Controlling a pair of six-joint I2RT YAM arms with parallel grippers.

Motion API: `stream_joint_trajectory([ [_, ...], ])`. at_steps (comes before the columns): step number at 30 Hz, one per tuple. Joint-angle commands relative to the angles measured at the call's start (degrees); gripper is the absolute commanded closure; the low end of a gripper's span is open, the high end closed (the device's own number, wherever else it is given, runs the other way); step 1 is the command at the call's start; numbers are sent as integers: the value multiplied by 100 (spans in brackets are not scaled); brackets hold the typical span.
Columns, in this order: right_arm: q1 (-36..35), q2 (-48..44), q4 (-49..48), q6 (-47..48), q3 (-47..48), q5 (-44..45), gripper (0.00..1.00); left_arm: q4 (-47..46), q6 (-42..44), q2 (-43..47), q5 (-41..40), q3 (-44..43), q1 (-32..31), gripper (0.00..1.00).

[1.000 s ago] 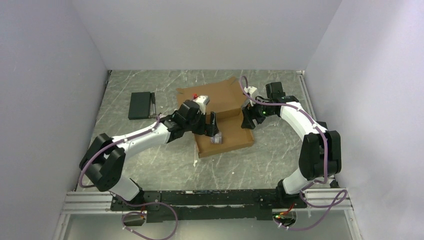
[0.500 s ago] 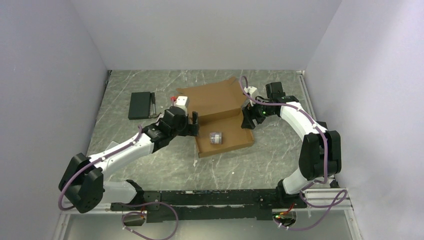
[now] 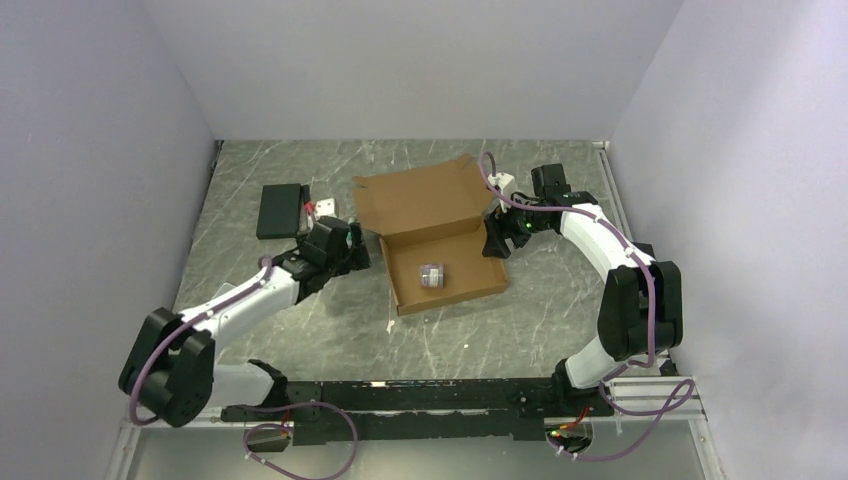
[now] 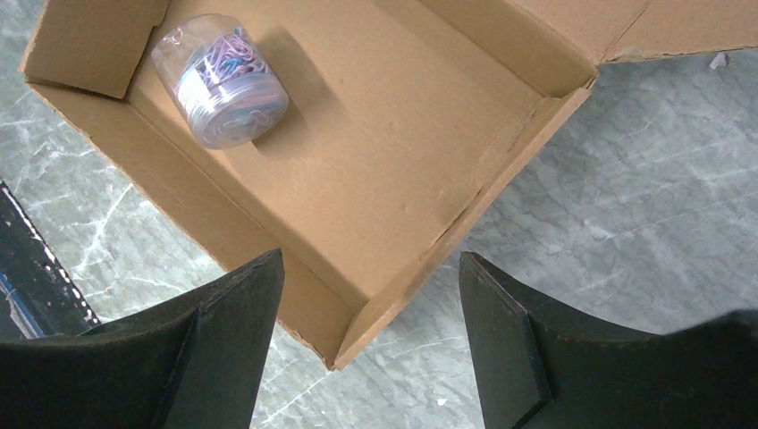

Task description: Fold the paper box

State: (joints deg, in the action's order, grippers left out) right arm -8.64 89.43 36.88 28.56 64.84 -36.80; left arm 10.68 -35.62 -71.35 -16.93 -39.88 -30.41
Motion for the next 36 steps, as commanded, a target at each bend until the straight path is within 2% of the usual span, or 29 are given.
stream_joint_trajectory([
  [1, 29, -4, -41, 117, 177, -161, 25, 810, -679, -547, -727, -616, 61, 0],
  [5, 30, 1, -41, 107, 176, -169, 25, 1697, -788, -1468, -1039, -1467, 129, 1],
  [8, 30, 5, -37, 122, 178, -170, 25, 1722, -205, -1886, -926, -1866, 186, 1],
  [12, 30, 9, -41, 125, 178, -164, 24, 1510, 572, -2072, -833, -1948, 265, 1],
  [15, 29, 21, -41, 124, 176, -163, 25, 1329, 1083, -2013, -1073, -1801, 273, 7],
  [17, 29, 47, -37, 129, 178, -161, 25, 1302, 1191, -1980, -1149, -1779, 343, 16],
  [21, 23, 83, -23, 137, 185, -161, 25, 1110, 1395, -2049, -633, -1770, 719, 41],
  [25, 29, 75, -24, 117, 182, -163, 25, 972, 1539, -2278, -94, -1841, 915, 57],
  [29, 29, 84, -31, 116, 178, -161, 25, 916, 1624, -2464, 128, -1928, 1002, 61],
  [36, 28, 84, -23, 128, 185, -170, 24, 766, 1763, -2678, 581, -2004, 1185, 58],
])
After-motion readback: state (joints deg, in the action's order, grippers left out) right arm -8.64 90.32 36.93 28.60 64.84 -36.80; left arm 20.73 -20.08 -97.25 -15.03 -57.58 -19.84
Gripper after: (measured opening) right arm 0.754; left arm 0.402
